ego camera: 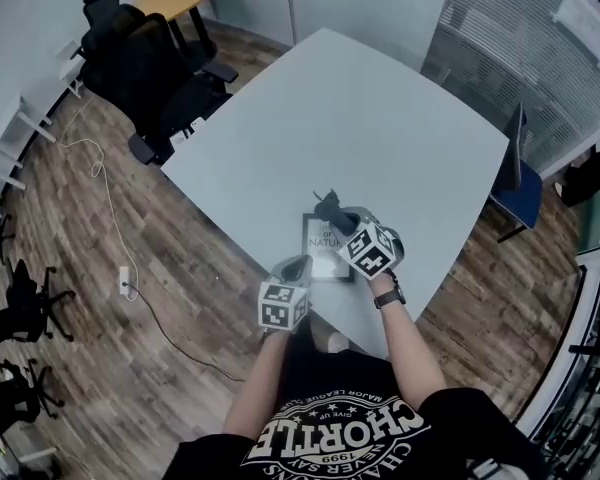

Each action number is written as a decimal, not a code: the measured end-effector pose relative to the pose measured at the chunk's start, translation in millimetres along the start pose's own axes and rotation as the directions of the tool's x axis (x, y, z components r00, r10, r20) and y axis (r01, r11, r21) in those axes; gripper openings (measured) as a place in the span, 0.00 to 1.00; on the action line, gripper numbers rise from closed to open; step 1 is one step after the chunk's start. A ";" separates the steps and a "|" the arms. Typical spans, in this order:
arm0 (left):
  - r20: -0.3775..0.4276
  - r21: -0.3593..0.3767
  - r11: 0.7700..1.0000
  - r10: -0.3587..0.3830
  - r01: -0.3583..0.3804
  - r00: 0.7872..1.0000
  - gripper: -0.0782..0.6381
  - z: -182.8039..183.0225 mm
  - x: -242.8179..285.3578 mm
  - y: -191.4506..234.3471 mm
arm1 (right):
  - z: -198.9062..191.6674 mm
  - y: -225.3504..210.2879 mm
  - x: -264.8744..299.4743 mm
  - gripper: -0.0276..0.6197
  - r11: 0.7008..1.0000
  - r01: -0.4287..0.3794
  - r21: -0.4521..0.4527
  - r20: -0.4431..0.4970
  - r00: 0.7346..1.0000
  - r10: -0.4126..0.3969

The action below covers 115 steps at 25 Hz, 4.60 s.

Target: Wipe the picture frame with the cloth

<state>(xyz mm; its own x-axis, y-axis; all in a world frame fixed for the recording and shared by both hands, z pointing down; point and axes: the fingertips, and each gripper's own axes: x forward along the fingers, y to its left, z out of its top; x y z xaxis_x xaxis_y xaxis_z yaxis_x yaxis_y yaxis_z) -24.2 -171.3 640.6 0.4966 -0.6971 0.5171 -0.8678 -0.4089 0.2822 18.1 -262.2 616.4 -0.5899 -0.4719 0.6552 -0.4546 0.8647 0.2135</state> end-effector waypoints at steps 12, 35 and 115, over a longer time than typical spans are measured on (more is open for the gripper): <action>-0.195 -0.094 0.995 -0.050 0.032 0.980 0.12 -69.6 32.7 30.9 | -30.4 23.0 120.2 0.16 0.917 -0.277 -0.286 -0.312 0.932 0.184; -0.341 -0.116 0.993 -0.047 0.007 0.939 0.12 -123.9 41.0 26.3 | -113.3 1.9 108.1 0.16 0.854 -0.307 -0.419 -0.520 0.853 0.052; -0.312 -0.132 0.991 -0.029 -0.013 0.950 0.12 -124.7 42.2 27.0 | -138.3 33.9 58.7 0.16 0.954 -0.237 -0.184 -0.492 0.862 0.119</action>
<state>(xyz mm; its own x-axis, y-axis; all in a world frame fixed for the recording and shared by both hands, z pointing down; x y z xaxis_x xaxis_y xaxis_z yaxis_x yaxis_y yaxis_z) -28.5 -138.3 770.8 0.4923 -0.4668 0.7347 -0.8686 -0.3186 0.3796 60.3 -236.8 762.3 -0.2345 -0.2195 0.9470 -0.1715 0.9682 0.1820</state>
